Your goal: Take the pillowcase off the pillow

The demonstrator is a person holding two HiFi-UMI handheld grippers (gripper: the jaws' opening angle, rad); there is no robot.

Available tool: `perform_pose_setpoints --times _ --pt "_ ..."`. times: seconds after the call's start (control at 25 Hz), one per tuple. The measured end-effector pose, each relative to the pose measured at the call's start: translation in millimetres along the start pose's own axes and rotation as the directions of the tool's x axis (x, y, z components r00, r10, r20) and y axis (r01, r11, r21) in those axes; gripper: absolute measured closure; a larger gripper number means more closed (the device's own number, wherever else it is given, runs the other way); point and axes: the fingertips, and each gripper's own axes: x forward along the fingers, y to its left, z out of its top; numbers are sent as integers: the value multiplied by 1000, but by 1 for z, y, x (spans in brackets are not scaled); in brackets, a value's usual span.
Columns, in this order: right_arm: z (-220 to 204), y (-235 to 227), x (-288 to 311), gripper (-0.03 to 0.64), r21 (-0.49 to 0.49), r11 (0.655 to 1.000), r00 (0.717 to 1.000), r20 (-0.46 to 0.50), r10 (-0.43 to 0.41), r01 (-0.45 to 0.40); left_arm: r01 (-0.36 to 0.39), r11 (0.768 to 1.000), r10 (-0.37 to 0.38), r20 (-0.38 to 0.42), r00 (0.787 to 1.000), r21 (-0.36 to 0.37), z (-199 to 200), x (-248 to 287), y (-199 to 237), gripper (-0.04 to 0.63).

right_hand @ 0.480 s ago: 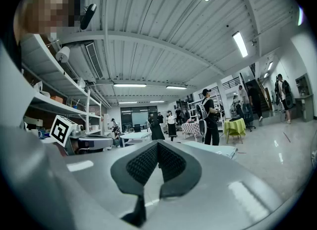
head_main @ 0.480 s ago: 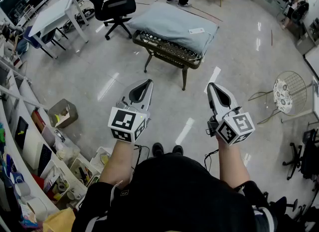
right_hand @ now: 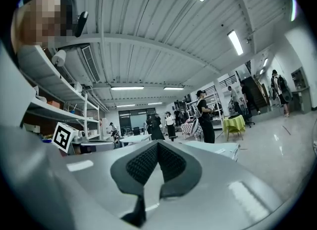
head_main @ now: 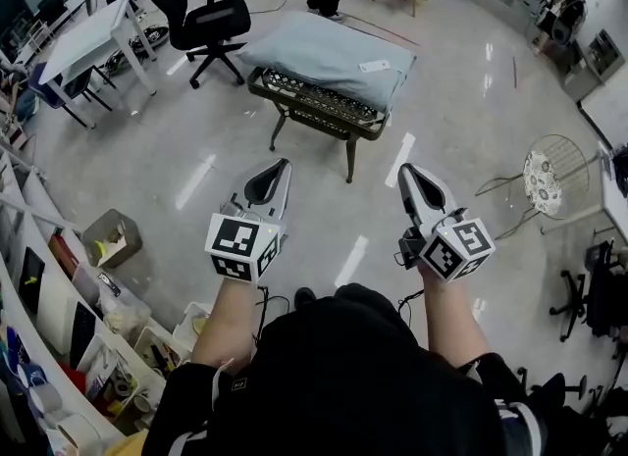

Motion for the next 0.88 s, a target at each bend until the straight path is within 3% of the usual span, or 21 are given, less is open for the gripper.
perform_pose_setpoints --times 0.28,0.48,0.88 --pt "-20 -32 7 609 20 997 995 -59 -79 80 47 999 -48 -62 997 -9 -24 26 -1 594" --pt "-38 -65 20 607 34 995 990 -107 -92 96 59 998 -60 -108 992 -14 -40 62 -2 594" --pt "-48 -196 68 607 69 990 980 -162 -114 126 109 994 -108 -194 975 -7 -52 206 -14 594"
